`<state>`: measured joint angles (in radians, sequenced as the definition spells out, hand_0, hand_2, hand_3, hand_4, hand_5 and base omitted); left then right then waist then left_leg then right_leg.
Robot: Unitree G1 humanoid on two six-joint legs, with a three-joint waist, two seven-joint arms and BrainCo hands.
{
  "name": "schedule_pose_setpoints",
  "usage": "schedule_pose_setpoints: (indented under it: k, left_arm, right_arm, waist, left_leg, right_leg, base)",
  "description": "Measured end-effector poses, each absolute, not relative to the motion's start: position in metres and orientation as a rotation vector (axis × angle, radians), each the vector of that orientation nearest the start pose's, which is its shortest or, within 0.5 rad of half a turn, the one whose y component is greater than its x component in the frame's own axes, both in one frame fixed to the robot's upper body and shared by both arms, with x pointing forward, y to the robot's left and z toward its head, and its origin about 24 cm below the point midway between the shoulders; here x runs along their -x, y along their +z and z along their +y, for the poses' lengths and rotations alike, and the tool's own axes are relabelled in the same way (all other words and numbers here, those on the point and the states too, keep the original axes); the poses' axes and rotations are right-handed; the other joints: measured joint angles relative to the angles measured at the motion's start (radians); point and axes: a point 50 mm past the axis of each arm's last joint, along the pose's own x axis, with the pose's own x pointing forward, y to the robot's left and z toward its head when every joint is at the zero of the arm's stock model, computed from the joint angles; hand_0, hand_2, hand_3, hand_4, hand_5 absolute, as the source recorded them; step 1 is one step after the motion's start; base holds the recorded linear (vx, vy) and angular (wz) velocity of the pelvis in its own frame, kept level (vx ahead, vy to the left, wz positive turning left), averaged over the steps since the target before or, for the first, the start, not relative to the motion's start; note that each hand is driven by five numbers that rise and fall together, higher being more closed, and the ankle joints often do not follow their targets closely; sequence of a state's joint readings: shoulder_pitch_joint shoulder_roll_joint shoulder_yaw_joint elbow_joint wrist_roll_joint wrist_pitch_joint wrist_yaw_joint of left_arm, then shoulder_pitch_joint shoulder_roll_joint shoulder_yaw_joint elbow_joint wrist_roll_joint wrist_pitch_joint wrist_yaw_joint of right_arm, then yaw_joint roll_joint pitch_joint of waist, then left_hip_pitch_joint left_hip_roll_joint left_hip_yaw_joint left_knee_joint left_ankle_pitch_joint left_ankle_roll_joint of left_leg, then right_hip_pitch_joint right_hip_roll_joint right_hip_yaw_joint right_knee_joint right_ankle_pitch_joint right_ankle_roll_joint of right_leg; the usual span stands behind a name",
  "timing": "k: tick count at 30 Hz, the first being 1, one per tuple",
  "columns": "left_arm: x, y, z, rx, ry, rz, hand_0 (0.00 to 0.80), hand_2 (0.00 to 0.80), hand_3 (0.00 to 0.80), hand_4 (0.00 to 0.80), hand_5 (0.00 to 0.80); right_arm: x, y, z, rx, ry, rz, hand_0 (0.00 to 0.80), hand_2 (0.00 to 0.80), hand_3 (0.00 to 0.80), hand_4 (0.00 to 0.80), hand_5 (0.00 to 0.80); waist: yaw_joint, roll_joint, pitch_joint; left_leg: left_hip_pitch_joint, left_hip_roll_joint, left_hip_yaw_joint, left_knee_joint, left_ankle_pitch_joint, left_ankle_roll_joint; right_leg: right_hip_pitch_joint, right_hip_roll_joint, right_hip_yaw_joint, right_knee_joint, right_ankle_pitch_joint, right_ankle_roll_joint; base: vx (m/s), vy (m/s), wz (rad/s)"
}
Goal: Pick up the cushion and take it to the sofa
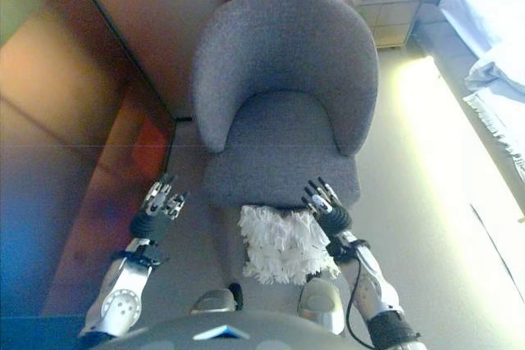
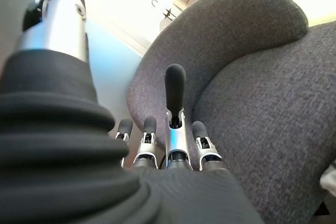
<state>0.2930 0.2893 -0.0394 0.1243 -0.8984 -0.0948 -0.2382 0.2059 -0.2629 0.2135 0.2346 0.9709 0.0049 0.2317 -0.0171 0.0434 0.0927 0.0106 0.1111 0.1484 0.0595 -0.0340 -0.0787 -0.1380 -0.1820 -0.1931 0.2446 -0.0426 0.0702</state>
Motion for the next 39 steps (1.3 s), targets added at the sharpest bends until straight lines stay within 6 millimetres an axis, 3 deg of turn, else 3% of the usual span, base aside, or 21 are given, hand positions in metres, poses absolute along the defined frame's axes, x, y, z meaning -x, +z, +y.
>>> schedule_pose_setpoints:
  k: [1, 6, 15, 20, 23, 26, 29, 39]
  left_arm:
    - [-0.177, -0.023, 0.215, 0.617, -0.003, 0.206, 0.0, 0.0, 0.0, 0.0, 0.0]
    - [-0.176, -0.023, 0.217, 0.608, 0.004, 0.204, 0.0, 0.0, 0.0, 0.0, 0.0]
    - [-0.179, -0.022, 0.216, 0.589, -0.003, 0.203, 0.0, 0.0, 0.0, 0.0, 0.0]
    - [-0.202, -0.013, 0.207, 0.608, -0.011, 0.187, 0.0, 0.0, 0.0, 0.0, 0.0]
    - [-0.206, -0.014, 0.191, 0.82, -0.067, 0.206, 0.0, 0.0, 0.0, 0.0, 0.0]
    - [-0.203, -0.016, 0.158, 1.171, -0.201, 0.23, 0.0, 0.0, 0.0, 0.0, 0.0]
    - [-0.199, -0.014, 0.132, 1.364, -0.328, 0.238, 0.0, 0.0, 0.0, 0.0, 0.0]
    - [-0.201, -0.01, 0.141, 1.425, -0.349, 0.169, 0.0, 0.0, 0.0, 0.0, 0.0]
  right_arm:
    - [-0.183, -0.049, -0.165, -0.75, 0.135, 0.41, 0.0, 0.0, 0.0, 0.0, 0.0]
    - [-0.189, -0.046, -0.16, -0.762, 0.146, 0.39, 0.0, 0.0, 0.0, 0.0, 0.0]
    - [-0.193, -0.044, -0.162, -0.69, 0.138, 0.376, 0.0, 0.0, 0.0, 0.0, 0.0]
    - [-0.207, -0.037, -0.163, -0.616, 0.14, 0.351, 0.0, 0.0, 0.0, 0.0, 0.0]
    - [-0.207, -0.035, -0.153, -0.81, 0.163, 0.343, 0.0, 0.0, 0.0, 0.0, 0.0]
    - [-0.205, -0.033, -0.13, -1.101, 0.273, 0.327, 0.0, 0.0, 0.0, 0.0, 0.0]
    - [-0.201, -0.027, -0.106, -1.312, 0.416, 0.31, 0.0, 0.0, 0.0, 0.0, 0.0]
    - [-0.187, -0.035, -0.112, -1.33, 0.43, 0.336, 0.0, 0.0, 0.0, 0.0, 0.0]
  waist:
    - [0.005, -0.012, -0.007]
    - [0.009, -0.001, -0.02]
    - [0.009, -0.008, -0.038]
    - [0.012, -0.017, -0.047]
    - [0.01, -0.024, -0.061]
    - [0.009, -0.032, -0.068]
    - [0.009, -0.033, -0.069]
    - [0.007, -0.051, -0.084]
  left_leg:
    - [0.016, -0.009, 0.019, -0.015, 0.02, -0.002]
    - [0.071, -0.024, 0.042, -0.076, 0.036, 0.005]
    - [0.128, -0.026, 0.038, -0.133, 0.044, -0.003]
    - [0.133, -0.021, 0.03, -0.151, 0.049, -0.007]
    - [0.135, -0.022, 0.017, -0.151, 0.049, -0.007]
    - [0.136, -0.022, 0.016, -0.147, 0.049, -0.008]
    - [0.136, -0.022, 0.018, -0.147, 0.049, -0.008]
    - [0.137, -0.022, 0.021, -0.151, 0.048, -0.008]
  right_leg:
    - [-0.003, -0.008, 0.006, -0.007, -0.004, 0.011]
    - [0.075, -0.01, 0.001, -0.125, 0.046, 0.044]
    - [0.212, 0.017, -0.034, -0.334, 0.134, 0.05]
    - [0.224, 0.023, -0.043, -0.335, 0.133, 0.05]
    - [0.233, 0.022, -0.055, -0.335, 0.129, 0.051]
    - [0.234, 0.022, -0.059, -0.334, 0.128, 0.05]
    - [0.235, 0.021, -0.059, -0.334, 0.128, 0.05]
    - [0.235, 0.022, -0.057, -0.334, 0.127, 0.05]
  base:
    - [0.052, 0.083, 0.03]
    - [0.026, 0.055, -0.07]
    - [0.017, 0.016, 0.04]
    - [0.02, 0.0, 0.04]
    - [0.058, -0.009, 0.1]
    - [0.006, 0.001, 0.02]
    - [0.0, 0.0, 0.0]
    - [0.016, -0.001, 0.0]
